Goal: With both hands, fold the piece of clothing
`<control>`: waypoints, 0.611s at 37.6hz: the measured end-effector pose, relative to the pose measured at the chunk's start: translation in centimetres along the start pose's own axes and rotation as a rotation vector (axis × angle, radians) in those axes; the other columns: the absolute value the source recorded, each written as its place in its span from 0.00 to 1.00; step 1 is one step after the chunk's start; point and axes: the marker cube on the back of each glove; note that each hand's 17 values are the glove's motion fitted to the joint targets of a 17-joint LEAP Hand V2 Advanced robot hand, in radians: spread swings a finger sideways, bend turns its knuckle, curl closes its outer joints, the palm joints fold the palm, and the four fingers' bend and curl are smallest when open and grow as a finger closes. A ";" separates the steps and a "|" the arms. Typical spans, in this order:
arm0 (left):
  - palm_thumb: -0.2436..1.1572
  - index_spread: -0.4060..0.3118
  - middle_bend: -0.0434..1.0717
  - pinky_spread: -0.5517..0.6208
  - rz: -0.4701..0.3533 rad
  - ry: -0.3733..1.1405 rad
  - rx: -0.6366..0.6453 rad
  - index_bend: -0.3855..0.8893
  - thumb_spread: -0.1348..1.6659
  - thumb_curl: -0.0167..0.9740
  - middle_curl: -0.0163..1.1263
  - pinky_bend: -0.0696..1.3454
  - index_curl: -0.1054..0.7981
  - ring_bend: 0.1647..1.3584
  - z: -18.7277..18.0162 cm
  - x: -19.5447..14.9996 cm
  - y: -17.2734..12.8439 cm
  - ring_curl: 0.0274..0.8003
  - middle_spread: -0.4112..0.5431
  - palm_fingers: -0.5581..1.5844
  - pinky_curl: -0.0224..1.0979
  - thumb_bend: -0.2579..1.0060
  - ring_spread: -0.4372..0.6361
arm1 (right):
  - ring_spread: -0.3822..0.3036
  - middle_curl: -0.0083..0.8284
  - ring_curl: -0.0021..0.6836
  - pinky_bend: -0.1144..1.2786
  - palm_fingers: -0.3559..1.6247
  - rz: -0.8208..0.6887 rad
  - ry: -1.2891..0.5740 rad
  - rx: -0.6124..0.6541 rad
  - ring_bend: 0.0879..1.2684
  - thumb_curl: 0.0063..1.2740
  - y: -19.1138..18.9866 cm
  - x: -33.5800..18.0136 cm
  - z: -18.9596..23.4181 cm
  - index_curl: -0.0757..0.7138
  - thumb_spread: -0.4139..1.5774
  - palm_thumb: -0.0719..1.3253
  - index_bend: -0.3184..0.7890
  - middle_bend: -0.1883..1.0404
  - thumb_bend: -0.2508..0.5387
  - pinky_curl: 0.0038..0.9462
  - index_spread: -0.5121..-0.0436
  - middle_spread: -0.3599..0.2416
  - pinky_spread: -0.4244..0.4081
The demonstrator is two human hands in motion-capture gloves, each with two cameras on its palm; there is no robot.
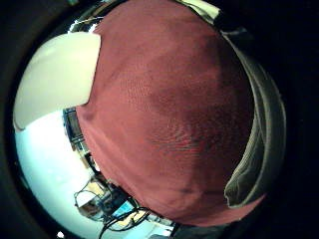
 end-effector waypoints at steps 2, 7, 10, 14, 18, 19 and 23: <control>0.24 0.50 0.18 0.68 -0.009 0.003 -0.066 0.41 0.86 0.16 0.28 0.35 0.51 0.28 -0.5 -0.4 0.3 0.44 0.53 0.33 0.37 0.19 0.56 | 0.73 0.51 0.42 0.33 0.37 0.035 -0.037 0.013 0.08 0.23 0.0 -0.2 0.2 0.46 0.84 0.47 0.70 0.35 0.43 0.33 0.66 0.60 0.76; 0.26 0.50 0.18 0.65 0.016 0.028 -0.144 0.42 0.86 0.17 0.27 0.36 0.50 0.30 -2.4 -1.5 1.0 0.44 0.53 0.35 0.36 0.20 0.56 | 0.61 0.50 0.42 0.32 0.51 0.068 -0.078 0.172 0.14 0.27 -3.7 -0.6 0.1 0.48 0.82 0.59 0.66 0.35 0.50 0.31 0.67 0.52 0.66; 0.27 0.49 0.18 0.64 -0.004 0.037 -0.117 0.42 0.86 0.17 0.27 0.35 0.50 0.32 -3.9 -2.6 1.4 0.44 0.53 0.36 0.36 0.20 0.54 | 0.49 0.50 0.46 0.37 0.62 0.077 -0.021 0.253 0.21 0.28 -6.6 -1.0 0.0 0.48 0.81 0.64 0.59 0.34 0.53 0.33 0.65 0.46 0.53; 0.27 0.49 0.19 0.62 -0.018 0.056 -0.083 0.42 0.86 0.17 0.27 0.35 0.50 0.33 -5.8 -4.0 2.2 0.44 0.53 0.37 0.35 0.20 0.53 | 0.37 0.50 0.52 0.40 0.71 0.075 0.040 0.335 0.30 0.30 -6.4 -2.1 -1.6 0.48 0.79 0.68 0.48 0.31 0.52 0.36 0.62 0.38 0.39; 0.28 0.49 0.18 0.61 -0.025 0.075 -0.058 0.43 0.86 0.18 0.27 0.35 0.50 0.33 -7.6 -5.7 3.1 0.44 0.52 0.38 0.35 0.20 0.52 | 0.28 0.52 0.62 0.48 0.81 0.033 0.071 0.354 0.41 0.32 -8.6 -4.4 -3.6 0.50 0.76 0.73 0.42 0.32 0.52 0.42 0.60 0.31 0.29; 0.28 0.49 0.18 0.61 -0.029 0.080 -0.057 0.43 0.86 0.18 0.27 0.35 0.50 0.33 -8.0 -6.1 3.5 0.44 0.52 0.38 0.35 0.20 0.52 | 0.27 0.52 0.63 0.49 0.81 0.027 0.080 0.364 0.41 0.32 -8.3 -5.2 -4.5 0.50 0.75 0.73 0.42 0.32 0.51 0.43 0.60 0.30 0.27; 0.28 0.49 0.18 0.60 -0.063 0.104 -0.037 0.44 0.86 0.18 0.27 0.34 0.50 0.33 -9.6 -7.8 4.7 0.43 0.52 0.39 0.35 0.20 0.51 | 0.24 0.54 0.66 0.52 0.82 -0.002 0.117 0.441 0.45 0.35 -5.0 -10.1 -8.3 0.51 0.70 0.74 0.41 0.33 0.47 0.46 0.58 0.27 0.24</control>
